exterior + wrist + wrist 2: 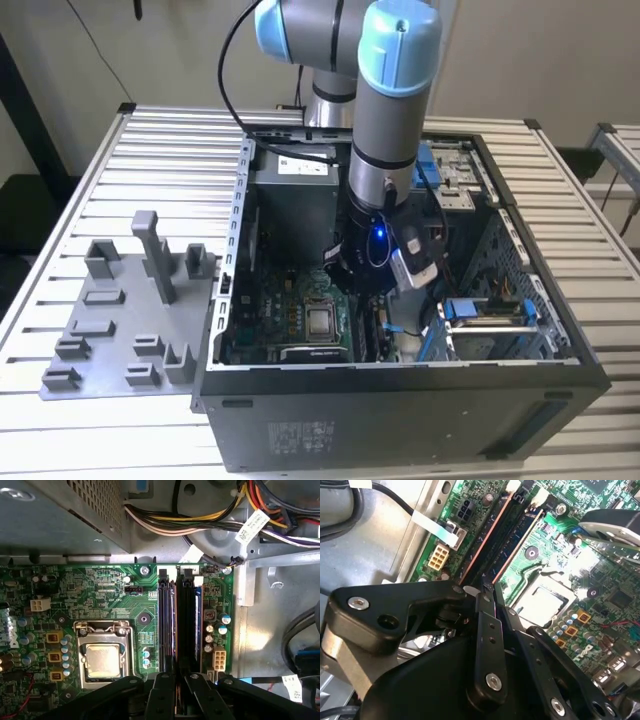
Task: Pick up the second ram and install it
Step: 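Insert the second ram into the second slot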
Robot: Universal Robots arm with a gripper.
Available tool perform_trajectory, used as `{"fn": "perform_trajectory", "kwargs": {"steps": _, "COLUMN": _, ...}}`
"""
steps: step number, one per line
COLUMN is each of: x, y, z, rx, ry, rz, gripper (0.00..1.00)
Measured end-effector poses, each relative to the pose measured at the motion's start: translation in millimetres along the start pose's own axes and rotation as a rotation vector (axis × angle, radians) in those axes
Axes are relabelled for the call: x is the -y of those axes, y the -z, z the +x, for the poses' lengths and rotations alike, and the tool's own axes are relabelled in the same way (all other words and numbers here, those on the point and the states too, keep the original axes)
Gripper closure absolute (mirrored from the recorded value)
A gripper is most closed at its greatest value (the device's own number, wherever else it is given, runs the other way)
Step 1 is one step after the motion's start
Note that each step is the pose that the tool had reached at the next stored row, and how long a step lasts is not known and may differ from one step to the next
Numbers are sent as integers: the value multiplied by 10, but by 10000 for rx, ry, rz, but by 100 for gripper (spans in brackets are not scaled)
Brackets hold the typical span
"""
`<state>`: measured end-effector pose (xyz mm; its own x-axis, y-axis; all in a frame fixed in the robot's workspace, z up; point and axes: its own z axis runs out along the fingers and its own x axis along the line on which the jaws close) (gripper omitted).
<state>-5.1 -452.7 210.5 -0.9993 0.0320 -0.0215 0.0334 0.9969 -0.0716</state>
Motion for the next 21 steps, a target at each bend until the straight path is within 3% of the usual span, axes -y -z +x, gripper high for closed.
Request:
{"fn": "perform_trajectory", "kwargs": {"steps": 5, "x": -2, "y": -11, "z": 0, "rx": 1, "ry": 0, "rz": -6, "gripper": 86}}
{"fn": "perform_trajectory", "kwargs": {"steps": 6, "x": -9, "y": -27, "z": -1, "rx": 12, "ry": -2, "rz": -50, "gripper": 85}}
{"fn": "perform_trajectory", "kwargs": {"steps": 8, "x": -5, "y": -19, "z": -1, "rx": 5, "ry": 0, "rz": -20, "gripper": 85}}
{"fn": "perform_trajectory", "kwargs": {"steps": 9, "x": -1, "y": 8, "z": -1, "rx": -2, "ry": 0, "rz": -5, "gripper": 78}}
{"fn": "perform_trajectory", "kwargs": {"steps": 20, "x": 35, "y": 498, "z": -11, "rx": -3, "ry": -3, "rz": -8, "gripper": 78}}
{"fn": "perform_trajectory", "kwargs": {"steps": 21, "x": 36, "y": 515, "z": -12, "rx": -5, "ry": -1, "rz": -4, "gripper": 78}}
